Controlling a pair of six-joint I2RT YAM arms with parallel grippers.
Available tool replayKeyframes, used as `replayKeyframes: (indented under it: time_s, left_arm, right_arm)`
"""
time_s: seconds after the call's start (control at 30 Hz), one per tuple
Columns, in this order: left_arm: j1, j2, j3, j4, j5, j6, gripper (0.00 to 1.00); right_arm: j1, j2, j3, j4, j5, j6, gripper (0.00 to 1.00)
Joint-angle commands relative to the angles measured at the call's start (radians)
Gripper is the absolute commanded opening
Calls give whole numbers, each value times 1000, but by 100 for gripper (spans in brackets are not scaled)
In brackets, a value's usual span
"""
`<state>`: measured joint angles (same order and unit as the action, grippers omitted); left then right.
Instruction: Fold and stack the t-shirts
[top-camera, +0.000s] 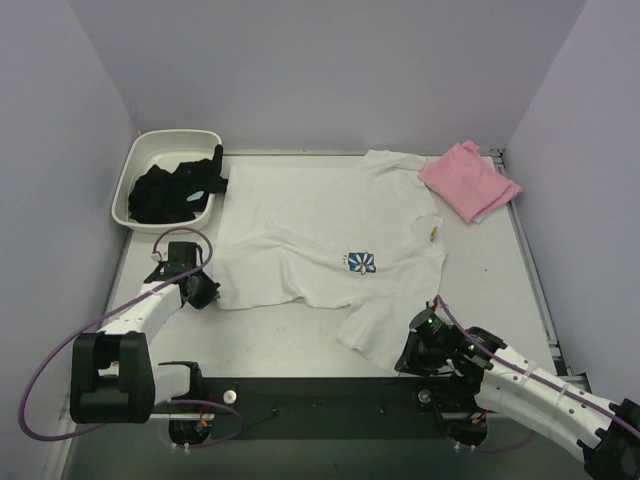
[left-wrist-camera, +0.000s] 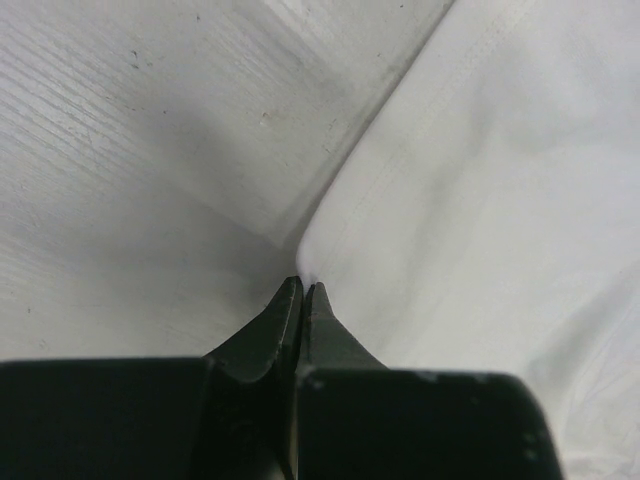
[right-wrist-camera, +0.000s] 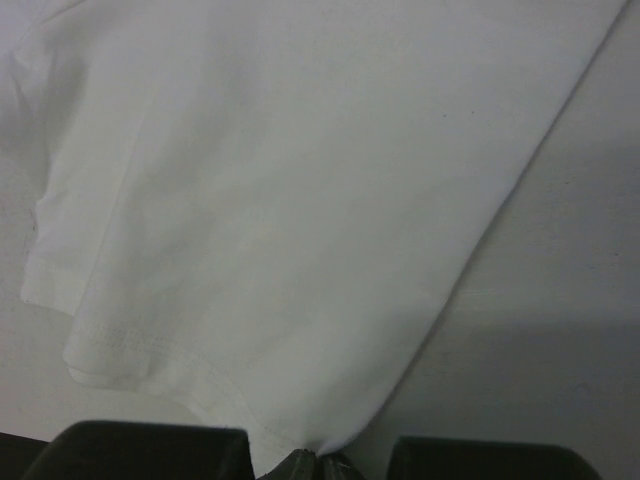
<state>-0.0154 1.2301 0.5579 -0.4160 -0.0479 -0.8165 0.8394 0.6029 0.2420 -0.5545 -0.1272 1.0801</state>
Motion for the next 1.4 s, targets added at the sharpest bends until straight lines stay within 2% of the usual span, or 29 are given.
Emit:
replayKeyframes:
  time_s: [0.0, 0.23, 0.5, 0.87, 1.37]
  left_arm:
    - [9, -24, 11, -4, -4, 19, 0]
    - [9, -14, 17, -4, -1, 27, 0]
    - [9, -46, 45, -43, -3, 36, 0]
    - [48, -190, 134, -174, 26, 73, 0]
    - [66, -409, 182, -334, 37, 106, 0]
  right_arm:
    - [7, 20, -18, -30, 29, 12, 2]
    - [9, 25, 0, -44, 49, 4, 0]
    - [13, -20, 186, -159, 202, -71, 0]
    - [13, -64, 410, -229, 374, -178, 0]
    - [13, -219, 600, -482, 549, -186, 0]
